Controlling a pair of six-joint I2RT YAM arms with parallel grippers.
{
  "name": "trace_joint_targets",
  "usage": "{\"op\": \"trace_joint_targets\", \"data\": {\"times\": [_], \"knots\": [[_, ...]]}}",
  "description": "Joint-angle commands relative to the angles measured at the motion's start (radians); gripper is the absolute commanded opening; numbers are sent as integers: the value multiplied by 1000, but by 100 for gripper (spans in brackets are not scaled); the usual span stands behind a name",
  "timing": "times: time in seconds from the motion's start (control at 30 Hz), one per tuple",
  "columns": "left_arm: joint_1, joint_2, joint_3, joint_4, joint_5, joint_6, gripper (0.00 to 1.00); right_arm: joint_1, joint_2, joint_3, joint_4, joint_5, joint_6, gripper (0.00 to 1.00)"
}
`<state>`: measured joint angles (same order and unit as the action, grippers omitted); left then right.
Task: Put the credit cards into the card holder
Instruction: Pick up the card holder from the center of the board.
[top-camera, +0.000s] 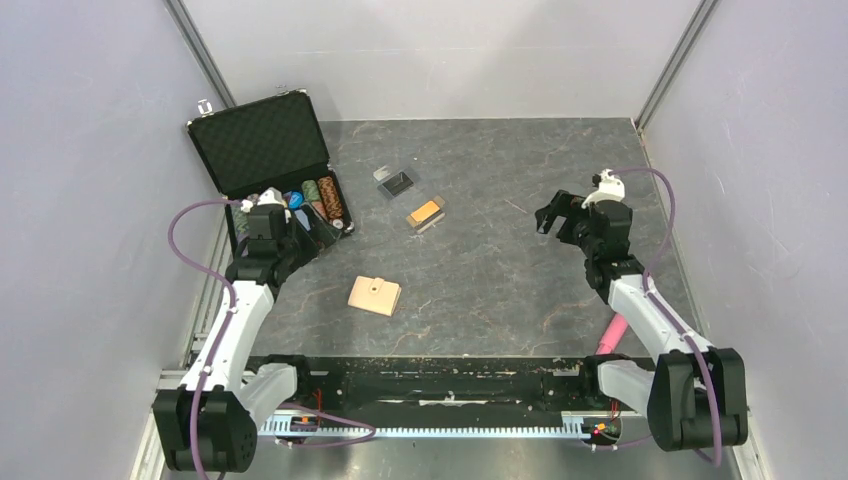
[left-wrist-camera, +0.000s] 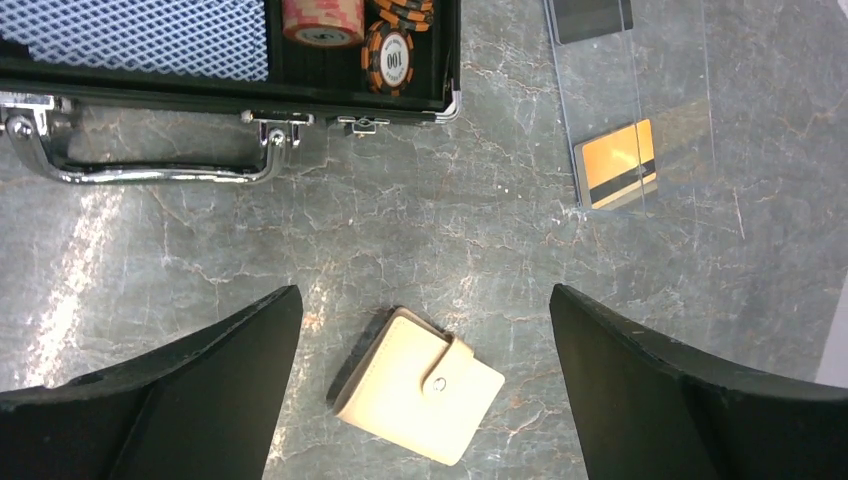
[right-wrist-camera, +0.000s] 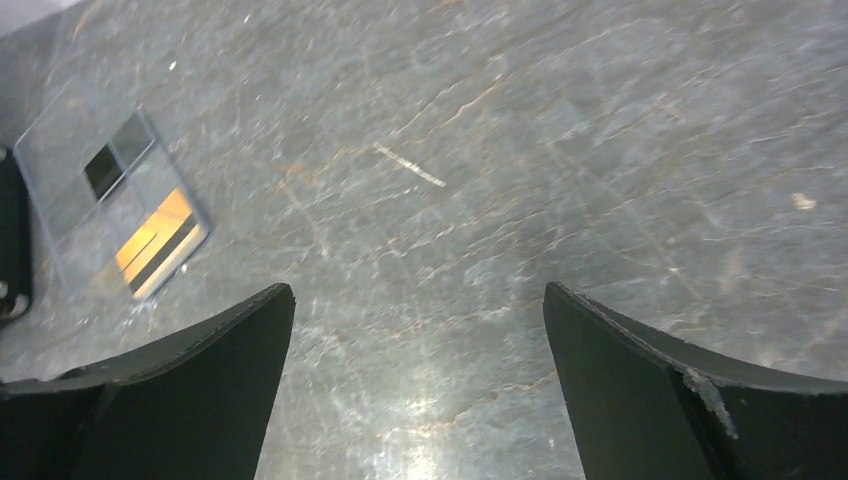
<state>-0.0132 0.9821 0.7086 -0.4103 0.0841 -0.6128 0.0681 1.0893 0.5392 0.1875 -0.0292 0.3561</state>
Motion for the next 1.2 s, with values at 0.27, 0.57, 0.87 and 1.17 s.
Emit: {"op": "trace_joint_targets", "data": {"times": [0.27, 0.57, 0.87, 1.17], "knots": [[2, -12, 17, -57, 167, -16, 100, 138, 161, 188, -138, -249, -69, 98], [1, -11, -95, -97, 329, -203, 100, 452, 414, 382, -212, -393, -115, 98], [-27, -95, -264, -225, 283, -329, 97, 678, 682, 561, -224, -535, -111, 87], [-28, 12, -375, -20, 358, -387, 80, 719, 902, 763, -296, -563, -109, 75]]}}
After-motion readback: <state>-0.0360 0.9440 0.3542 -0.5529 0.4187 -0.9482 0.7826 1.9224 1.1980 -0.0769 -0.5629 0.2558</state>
